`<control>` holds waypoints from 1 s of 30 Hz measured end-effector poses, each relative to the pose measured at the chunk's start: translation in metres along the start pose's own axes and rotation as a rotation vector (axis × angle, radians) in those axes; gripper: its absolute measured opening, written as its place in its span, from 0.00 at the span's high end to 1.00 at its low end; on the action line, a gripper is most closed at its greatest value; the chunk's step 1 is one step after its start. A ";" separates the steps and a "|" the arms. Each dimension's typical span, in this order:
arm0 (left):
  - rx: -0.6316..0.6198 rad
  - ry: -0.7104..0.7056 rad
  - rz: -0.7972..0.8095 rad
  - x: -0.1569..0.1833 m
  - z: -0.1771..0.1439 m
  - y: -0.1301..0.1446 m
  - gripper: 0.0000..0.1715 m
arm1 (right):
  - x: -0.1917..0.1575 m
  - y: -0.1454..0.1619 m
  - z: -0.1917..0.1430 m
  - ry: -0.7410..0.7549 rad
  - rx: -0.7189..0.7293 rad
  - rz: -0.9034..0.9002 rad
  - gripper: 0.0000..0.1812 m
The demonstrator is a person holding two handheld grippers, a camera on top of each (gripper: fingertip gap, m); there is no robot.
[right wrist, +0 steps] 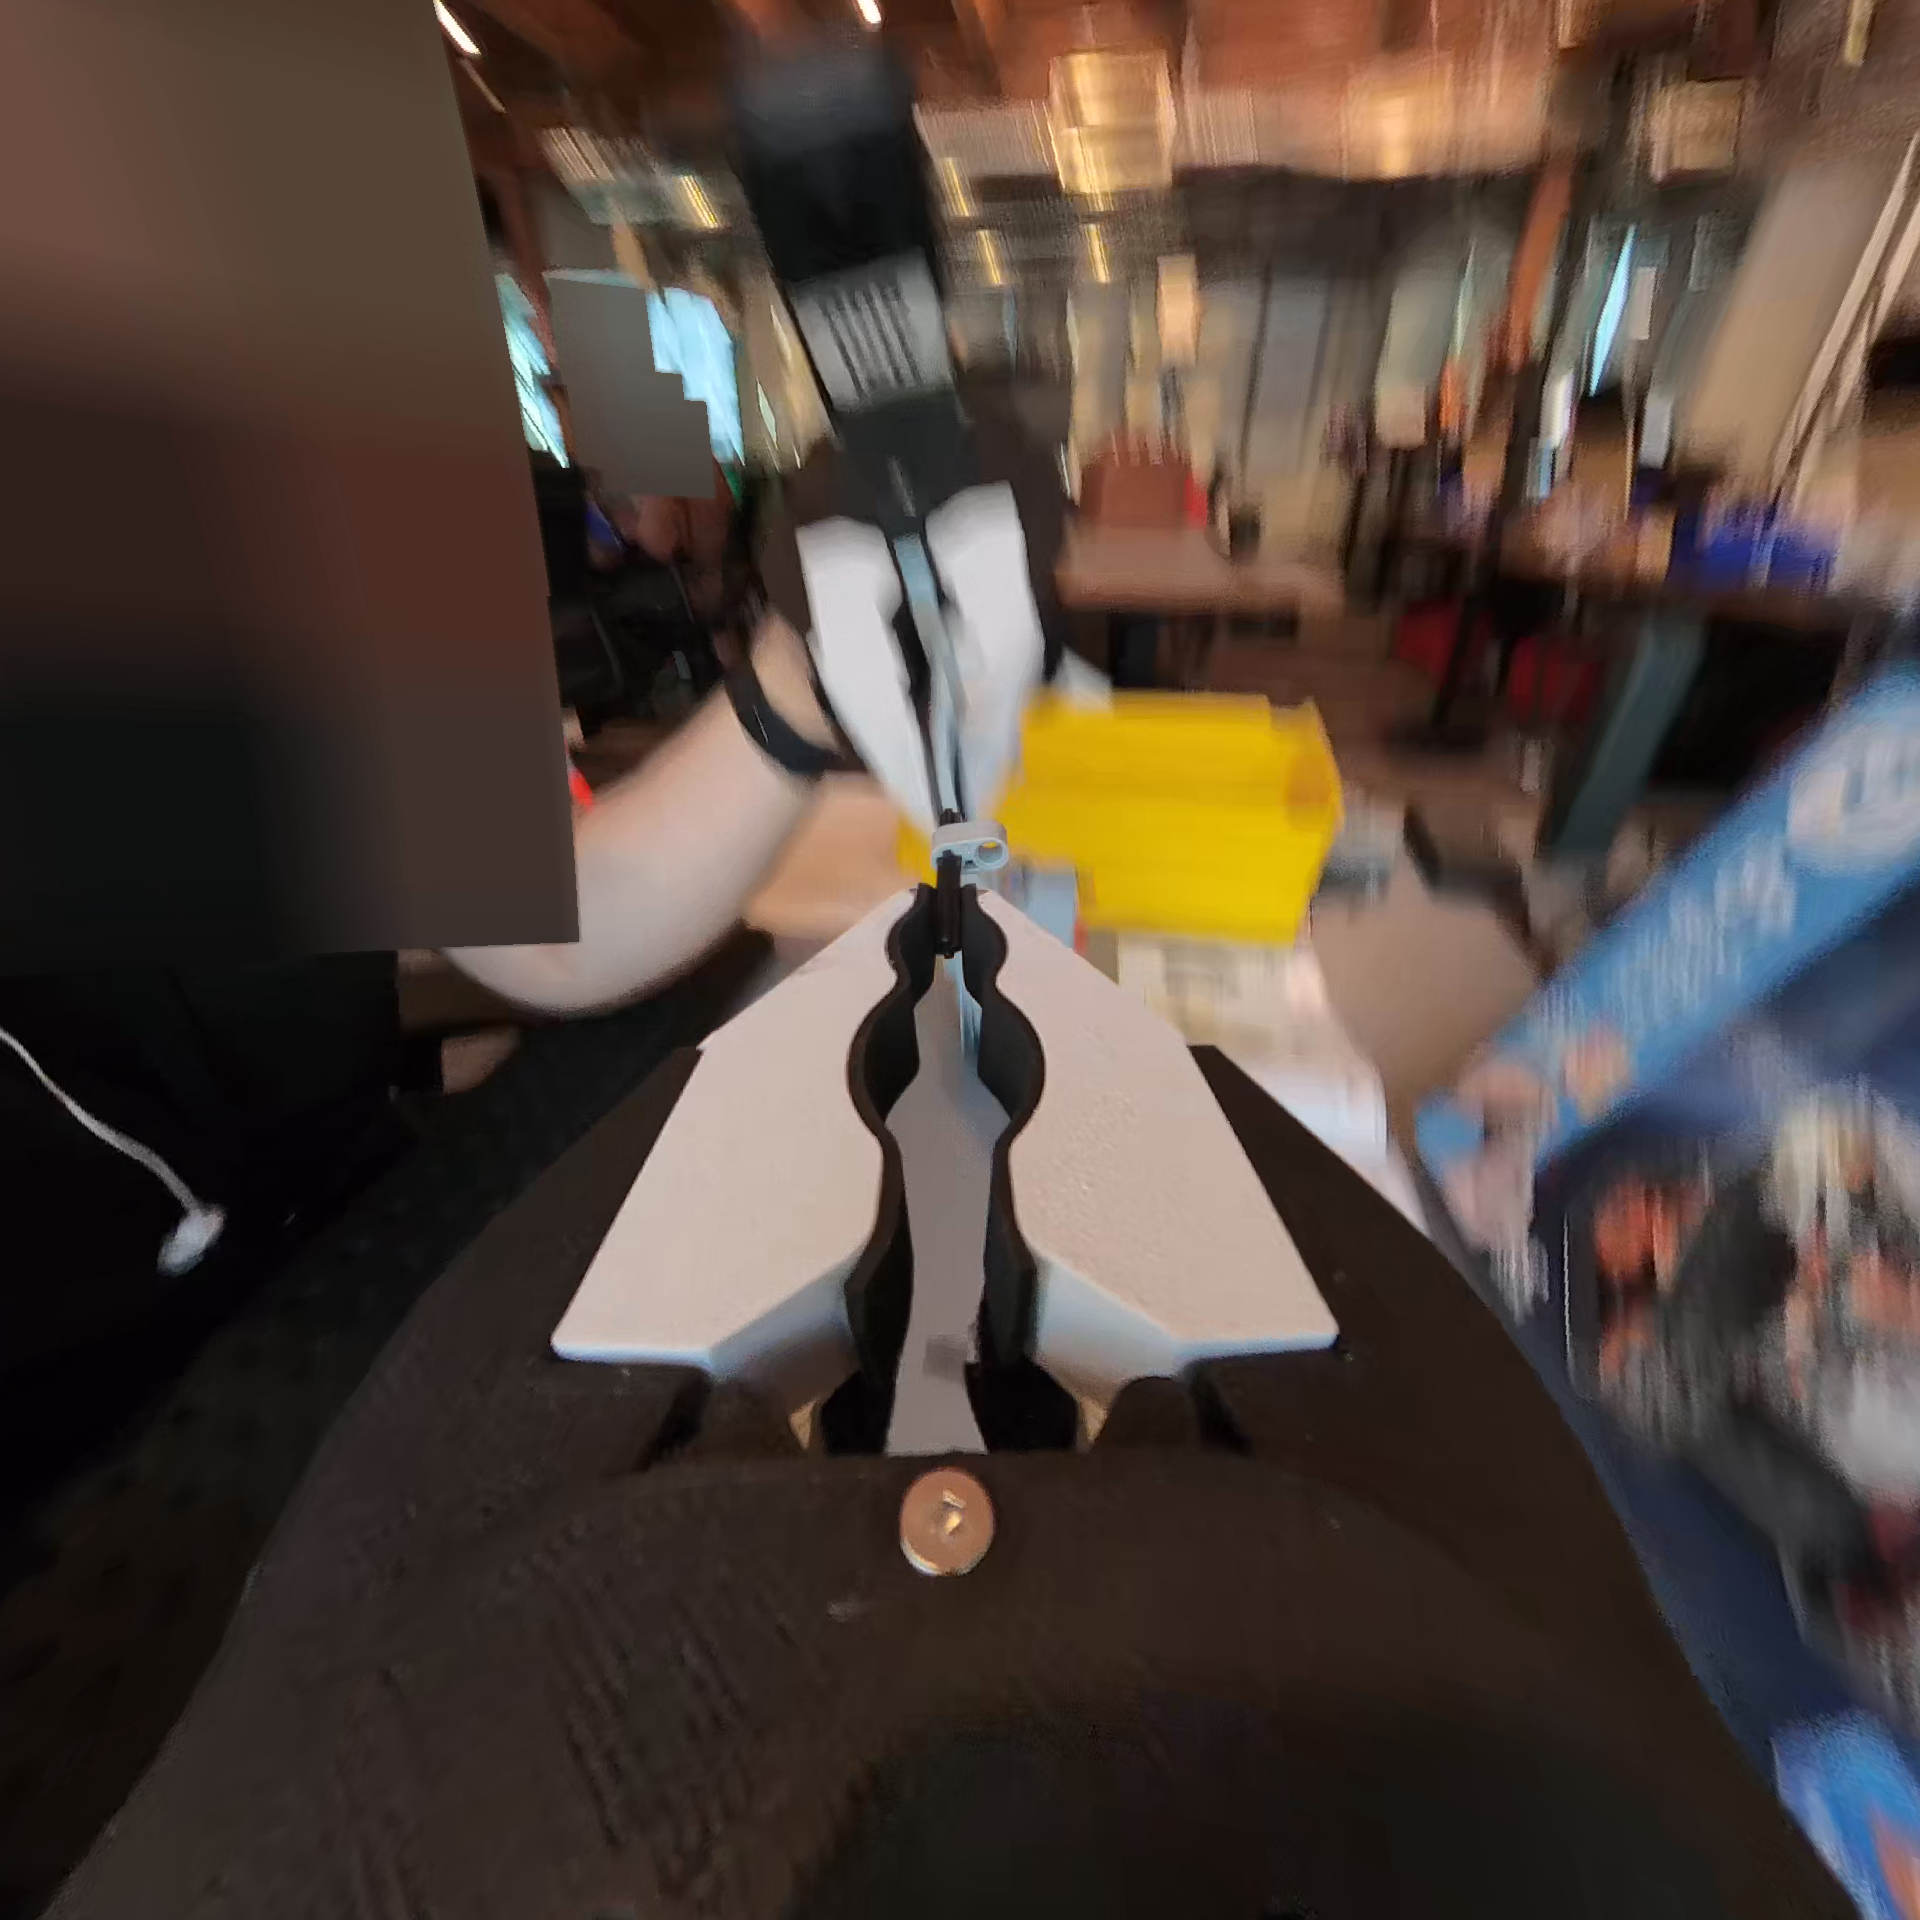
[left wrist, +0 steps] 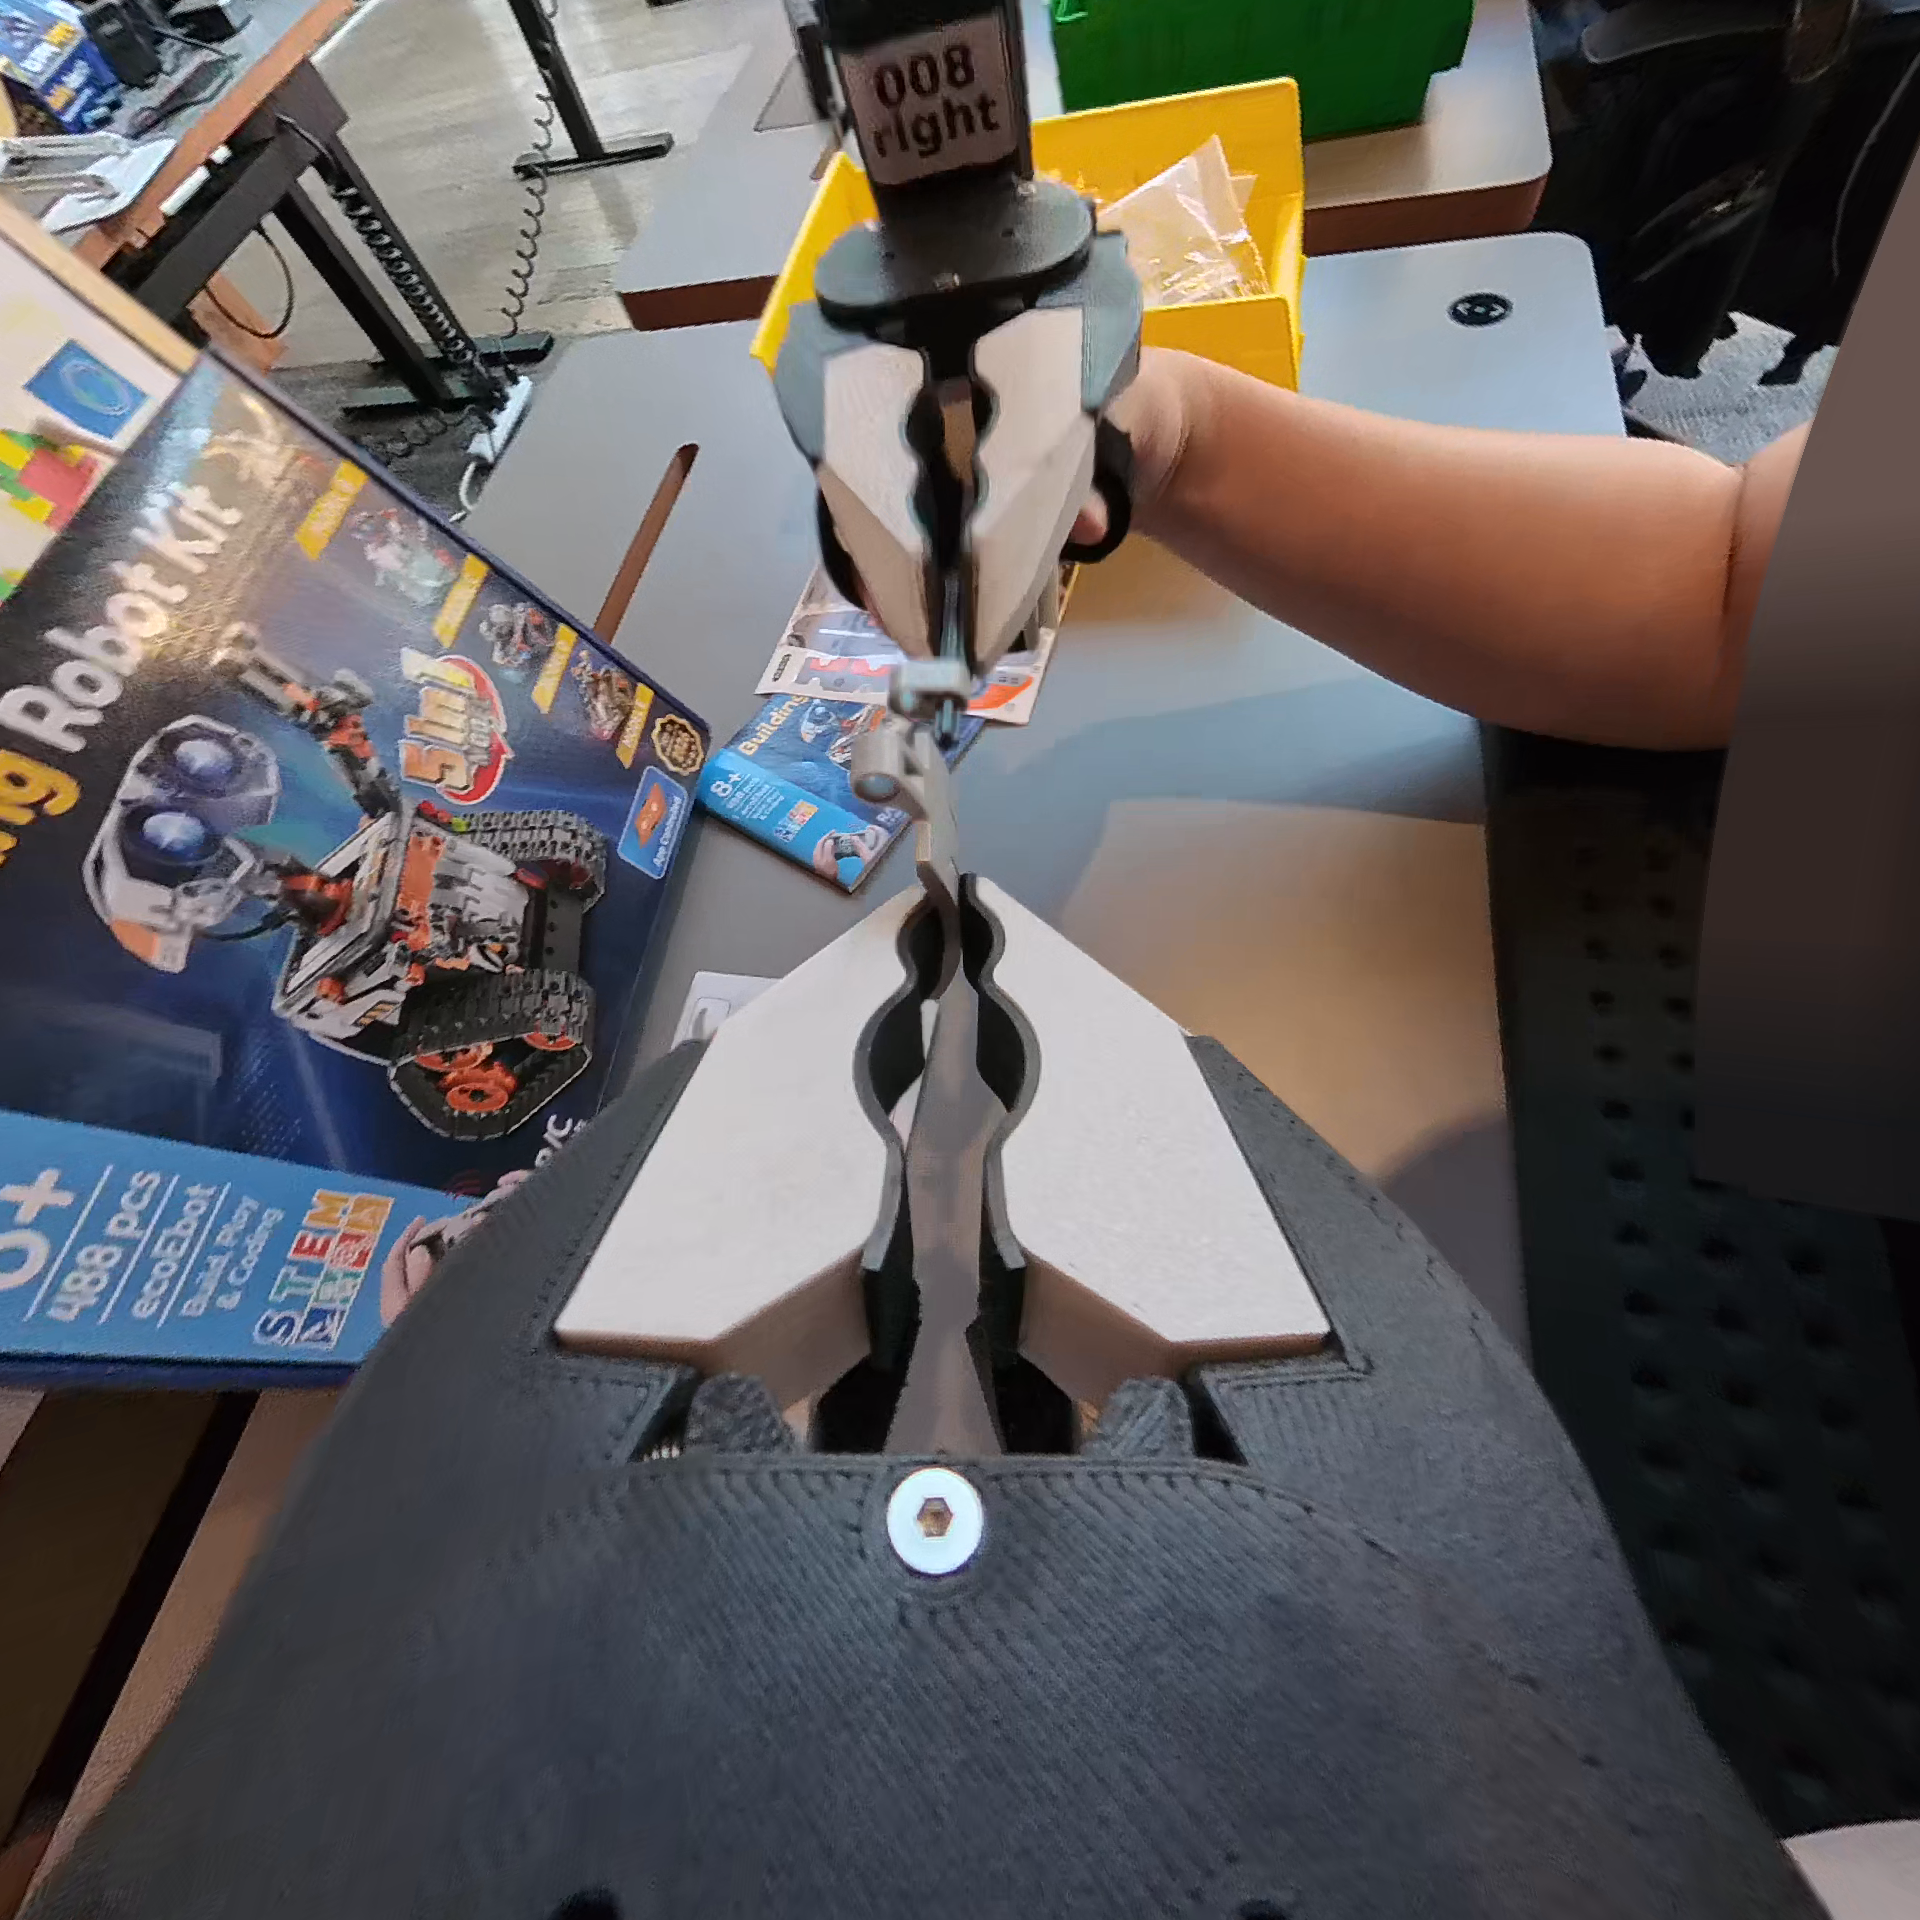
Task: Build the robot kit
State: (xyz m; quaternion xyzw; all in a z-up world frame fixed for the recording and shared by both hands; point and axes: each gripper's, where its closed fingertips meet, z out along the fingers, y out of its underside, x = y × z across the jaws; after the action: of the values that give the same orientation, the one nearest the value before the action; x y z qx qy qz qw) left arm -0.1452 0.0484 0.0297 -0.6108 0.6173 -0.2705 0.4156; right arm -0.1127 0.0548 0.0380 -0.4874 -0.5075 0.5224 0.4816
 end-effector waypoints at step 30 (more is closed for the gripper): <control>-0.015 -0.034 -0.045 -0.011 -0.013 0.009 1.00 | 0.008 0.203 -0.013 -0.039 -0.797 0.262 1.00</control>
State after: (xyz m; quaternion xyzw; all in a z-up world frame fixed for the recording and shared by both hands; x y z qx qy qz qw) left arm -0.1614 0.0576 0.0309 -0.6323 0.5981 -0.2646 0.4153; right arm -0.1019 0.0598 -0.1655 -0.6860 -0.6127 0.3512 0.1750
